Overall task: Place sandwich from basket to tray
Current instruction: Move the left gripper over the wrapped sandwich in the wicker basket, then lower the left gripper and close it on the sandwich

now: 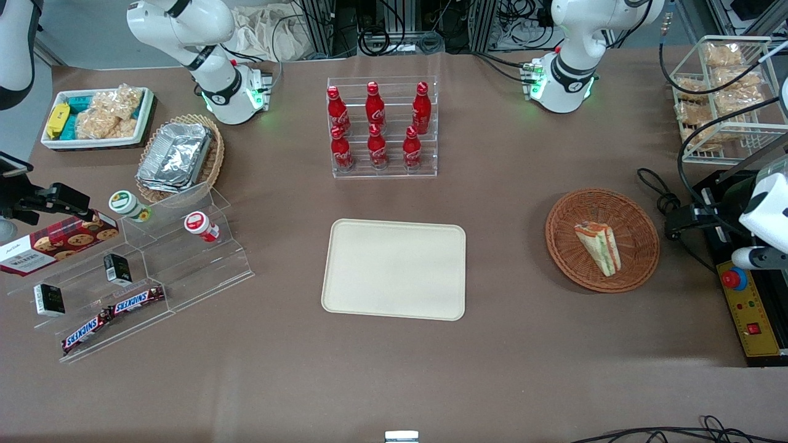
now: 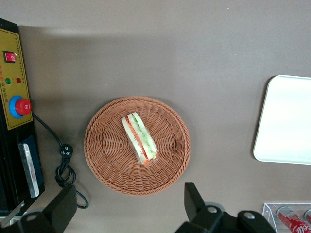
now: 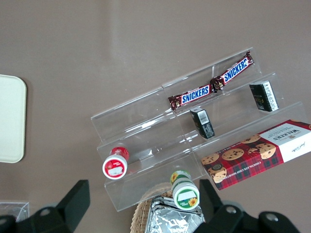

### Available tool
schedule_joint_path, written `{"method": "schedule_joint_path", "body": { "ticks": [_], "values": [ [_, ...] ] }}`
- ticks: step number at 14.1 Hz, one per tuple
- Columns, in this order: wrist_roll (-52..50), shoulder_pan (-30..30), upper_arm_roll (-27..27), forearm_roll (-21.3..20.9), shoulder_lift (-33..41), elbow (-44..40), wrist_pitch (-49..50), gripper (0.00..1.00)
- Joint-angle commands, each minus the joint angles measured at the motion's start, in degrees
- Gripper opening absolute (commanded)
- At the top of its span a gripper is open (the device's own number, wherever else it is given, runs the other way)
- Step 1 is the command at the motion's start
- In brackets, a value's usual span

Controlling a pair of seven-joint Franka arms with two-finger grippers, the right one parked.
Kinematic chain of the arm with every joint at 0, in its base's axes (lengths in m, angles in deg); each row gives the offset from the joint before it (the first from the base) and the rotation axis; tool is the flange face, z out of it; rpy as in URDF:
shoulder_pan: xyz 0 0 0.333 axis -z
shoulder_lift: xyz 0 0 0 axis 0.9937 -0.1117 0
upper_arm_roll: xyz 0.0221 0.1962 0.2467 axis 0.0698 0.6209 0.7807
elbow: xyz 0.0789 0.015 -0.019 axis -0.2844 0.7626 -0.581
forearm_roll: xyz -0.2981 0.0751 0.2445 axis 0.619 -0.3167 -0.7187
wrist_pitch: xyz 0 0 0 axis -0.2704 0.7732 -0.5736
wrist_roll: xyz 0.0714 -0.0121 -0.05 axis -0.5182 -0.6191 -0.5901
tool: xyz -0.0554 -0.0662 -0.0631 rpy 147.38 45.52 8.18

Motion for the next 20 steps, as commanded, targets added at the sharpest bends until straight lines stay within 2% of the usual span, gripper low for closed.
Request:
{"method": "schedule_joint_path", "body": {
  "ticks": [1,7,13,17,20],
  "values": [
    [0.65,0.1,0.18,-0.33,-1.19,-2.11,0.54,0.99],
    [1.0,-0.25,0.18,0.02,-1.37,-1.33,0.62,0.99],
    [0.03,-0.16,0.26,-0.33,-1.19,11.05,-0.25,0.94],
    [-1.45,-0.16,0.35,-0.42,-0.14,23.7,-13.67,0.94],
    [-1.99,-0.43,0.53,-0.42,-0.14,29.77,-19.57,0.94]
  ]
}}
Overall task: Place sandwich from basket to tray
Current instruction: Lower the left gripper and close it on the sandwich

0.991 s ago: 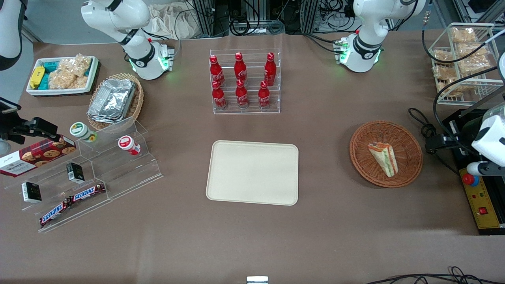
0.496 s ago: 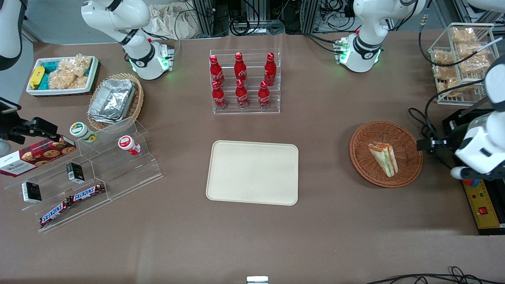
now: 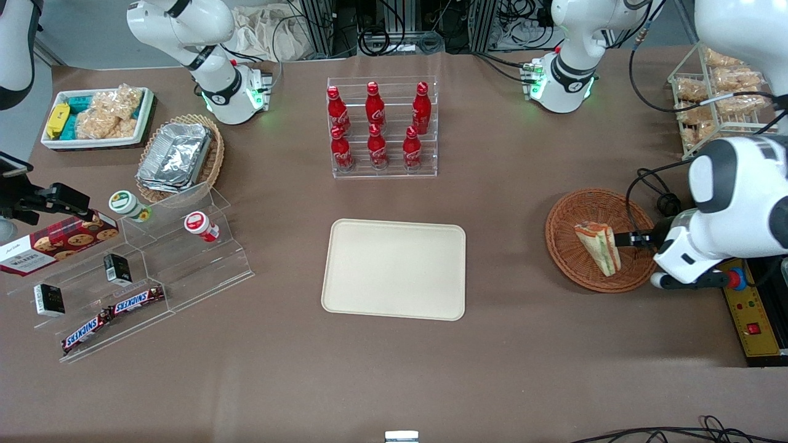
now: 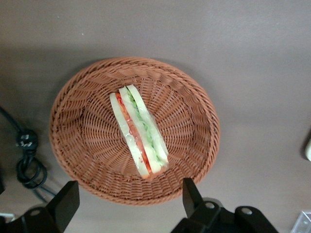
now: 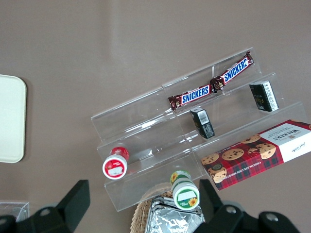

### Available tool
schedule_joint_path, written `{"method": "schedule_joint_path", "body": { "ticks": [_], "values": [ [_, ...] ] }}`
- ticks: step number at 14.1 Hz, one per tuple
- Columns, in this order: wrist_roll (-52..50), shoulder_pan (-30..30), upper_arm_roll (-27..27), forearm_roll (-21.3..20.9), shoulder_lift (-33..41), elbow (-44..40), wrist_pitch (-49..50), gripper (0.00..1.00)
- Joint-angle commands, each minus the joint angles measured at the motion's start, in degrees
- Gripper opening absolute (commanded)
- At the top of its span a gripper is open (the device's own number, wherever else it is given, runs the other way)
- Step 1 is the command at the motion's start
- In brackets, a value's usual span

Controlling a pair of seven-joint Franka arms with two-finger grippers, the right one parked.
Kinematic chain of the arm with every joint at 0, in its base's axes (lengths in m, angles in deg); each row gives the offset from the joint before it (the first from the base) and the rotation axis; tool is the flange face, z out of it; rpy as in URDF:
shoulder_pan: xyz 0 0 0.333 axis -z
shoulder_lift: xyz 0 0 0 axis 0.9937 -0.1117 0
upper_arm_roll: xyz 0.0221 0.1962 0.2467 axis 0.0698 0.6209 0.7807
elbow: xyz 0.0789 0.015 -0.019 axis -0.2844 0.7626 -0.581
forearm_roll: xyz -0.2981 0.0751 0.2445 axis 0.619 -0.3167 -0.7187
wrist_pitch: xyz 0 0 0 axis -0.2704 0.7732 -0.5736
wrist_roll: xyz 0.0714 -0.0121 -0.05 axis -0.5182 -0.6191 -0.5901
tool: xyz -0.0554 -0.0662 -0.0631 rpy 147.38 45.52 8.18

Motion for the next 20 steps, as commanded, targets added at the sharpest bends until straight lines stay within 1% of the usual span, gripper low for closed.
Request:
{"method": "schedule_joint_path", "body": {
  "ticks": [1,4,6,8,10,15,16,17,18,19,20],
  "values": [
    [-2.08,-0.1,0.23,-0.37,2.25,6.45,-5.38,0.94],
    [-7.96,-0.1,0.14,-0.37,0.32,9.19,-11.98,0.94],
    [-11.04,0.25,0.14,-0.37,-1.52,9.28,-13.13,0.94],
    [-11.58,0.25,0.05,-0.37,-3.28,10.41,-14.97,0.94],
    [-11.58,0.08,0.05,-0.37,-2.85,13.75,-19.44,0.94],
    [-13.16,0.17,0.05,-0.2,-4.34,14.02,-21.05,0.94],
    [-13.16,0.17,0.05,-0.11,-4.43,14.11,-21.05,0.88],
    [-13.25,0.17,0.05,-0.02,-4.43,14.11,-21.05,0.75],
    [-13.42,0.17,0.05,0.15,-4.43,14.11,-20.96,0.58],
    [-14.21,0.25,-0.03,0.24,-4.43,14.02,-20.87,0.43],
    [-14.57,0.25,-0.03,0.33,-4.43,14.02,-20.78,0.33]
  ]
}}
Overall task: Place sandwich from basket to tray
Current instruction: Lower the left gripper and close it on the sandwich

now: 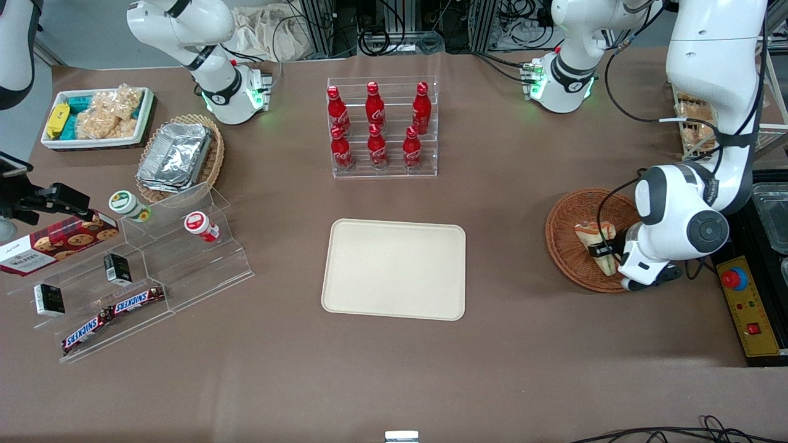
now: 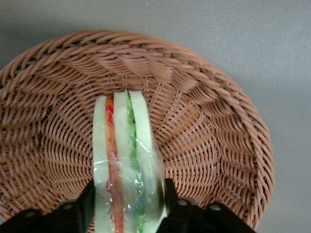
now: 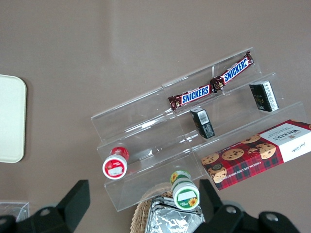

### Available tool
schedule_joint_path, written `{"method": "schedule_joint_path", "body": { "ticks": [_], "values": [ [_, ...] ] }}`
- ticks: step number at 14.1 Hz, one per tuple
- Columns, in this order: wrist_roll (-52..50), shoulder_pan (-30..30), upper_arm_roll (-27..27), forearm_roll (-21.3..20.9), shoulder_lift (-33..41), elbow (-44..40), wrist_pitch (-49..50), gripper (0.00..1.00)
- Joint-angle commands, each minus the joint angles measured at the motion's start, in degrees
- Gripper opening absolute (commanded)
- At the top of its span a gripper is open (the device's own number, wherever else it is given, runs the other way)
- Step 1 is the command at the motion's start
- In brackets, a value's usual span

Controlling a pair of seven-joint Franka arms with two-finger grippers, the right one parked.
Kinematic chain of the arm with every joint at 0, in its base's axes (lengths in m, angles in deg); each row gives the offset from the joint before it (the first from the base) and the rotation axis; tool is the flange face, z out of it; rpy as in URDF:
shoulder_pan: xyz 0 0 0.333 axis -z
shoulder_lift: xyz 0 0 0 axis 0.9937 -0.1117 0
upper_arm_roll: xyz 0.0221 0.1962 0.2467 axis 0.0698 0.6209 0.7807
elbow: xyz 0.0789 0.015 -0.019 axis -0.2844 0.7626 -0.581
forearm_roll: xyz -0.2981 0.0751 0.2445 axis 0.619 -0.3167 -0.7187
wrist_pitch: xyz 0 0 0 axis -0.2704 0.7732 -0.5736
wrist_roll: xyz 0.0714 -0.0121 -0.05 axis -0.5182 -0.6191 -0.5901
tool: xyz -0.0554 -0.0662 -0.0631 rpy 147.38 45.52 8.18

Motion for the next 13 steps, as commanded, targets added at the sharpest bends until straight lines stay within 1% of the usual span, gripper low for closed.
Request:
{"method": "schedule_joint_path", "body": {
  "ticks": [1,2,3,4,6,7,9,11,13],
  "values": [
    [-1.76,0.36,-0.21,0.31,0.57,0.59,-0.55,0.24],
    [-2.2,0.45,-0.3,0.31,0.75,0.58,-0.47,0.11],
    [-2.2,0.54,-0.3,0.23,1.19,0.32,-0.12,0.04],
    [-2.2,0.63,-0.47,-0.04,1.54,-0.11,1.11,0.0],
    [-2.29,1.76,-0.65,-0.21,2.68,-3.17,5.31,0.0],
    [-2.29,2.12,-0.56,-0.21,3.38,-5.8,9.43,0.0],
    [-2.29,2.21,-0.65,-0.21,3.56,-14.57,20.4,0.0],
    [-2.38,2.21,-0.74,-0.04,3.3,-25.2,31.47,0.0],
    [-2.38,3.52,-0.83,-0.13,3.21,-32.78,37.57,0.0]
  ]
}}
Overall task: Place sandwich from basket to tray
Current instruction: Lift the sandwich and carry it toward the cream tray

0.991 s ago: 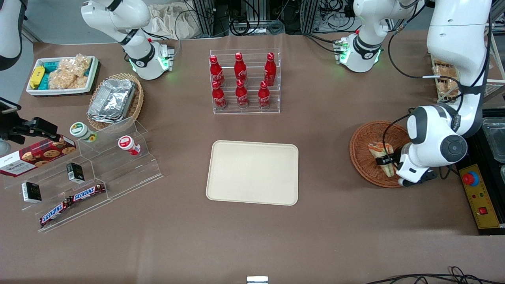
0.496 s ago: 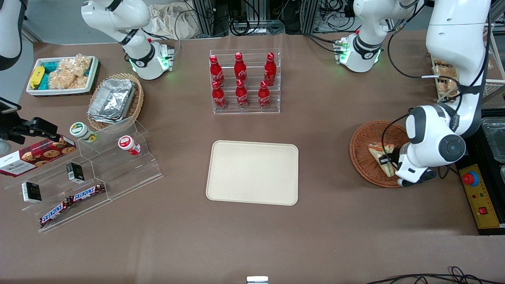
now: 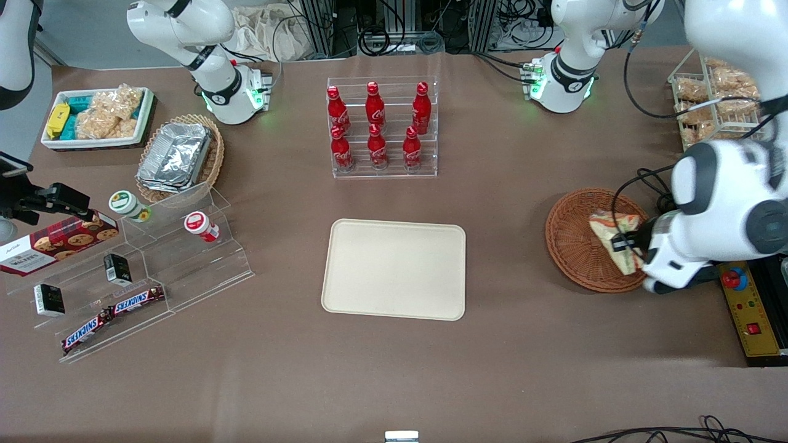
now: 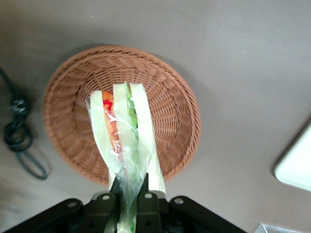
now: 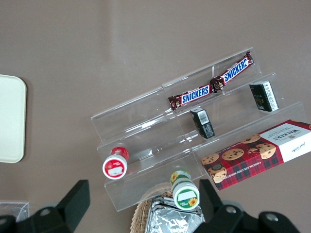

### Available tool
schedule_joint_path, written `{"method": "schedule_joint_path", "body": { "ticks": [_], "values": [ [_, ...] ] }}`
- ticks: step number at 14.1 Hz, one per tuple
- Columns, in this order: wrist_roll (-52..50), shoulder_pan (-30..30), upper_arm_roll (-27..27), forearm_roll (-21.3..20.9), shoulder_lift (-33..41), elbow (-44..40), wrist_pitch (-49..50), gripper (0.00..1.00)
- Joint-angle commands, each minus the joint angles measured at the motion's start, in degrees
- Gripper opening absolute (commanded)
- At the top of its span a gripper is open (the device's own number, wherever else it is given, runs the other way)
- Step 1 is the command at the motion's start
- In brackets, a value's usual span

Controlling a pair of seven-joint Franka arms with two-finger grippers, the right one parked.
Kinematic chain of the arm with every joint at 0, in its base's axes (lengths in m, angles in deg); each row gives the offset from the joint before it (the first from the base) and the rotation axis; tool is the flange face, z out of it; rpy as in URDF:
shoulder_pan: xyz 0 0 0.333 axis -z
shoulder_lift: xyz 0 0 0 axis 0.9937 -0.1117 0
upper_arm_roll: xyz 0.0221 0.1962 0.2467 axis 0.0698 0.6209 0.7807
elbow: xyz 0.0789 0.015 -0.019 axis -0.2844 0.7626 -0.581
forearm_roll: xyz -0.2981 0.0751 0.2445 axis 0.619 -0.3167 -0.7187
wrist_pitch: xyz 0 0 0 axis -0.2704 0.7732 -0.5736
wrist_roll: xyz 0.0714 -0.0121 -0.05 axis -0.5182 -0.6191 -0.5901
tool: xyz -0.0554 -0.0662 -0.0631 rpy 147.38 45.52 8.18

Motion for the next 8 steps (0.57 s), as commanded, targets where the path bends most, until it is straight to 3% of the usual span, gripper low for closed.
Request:
{"method": "schedule_joint_path", "body": {
  "ticks": [1,8],
  "values": [
    [-0.77,2.48,0.21,-0.13,-1.14,-9.98,6.84,0.0],
    [-0.86,14.51,-0.14,-0.04,-7.89,-10.43,0.63,0.0]
  ]
}}
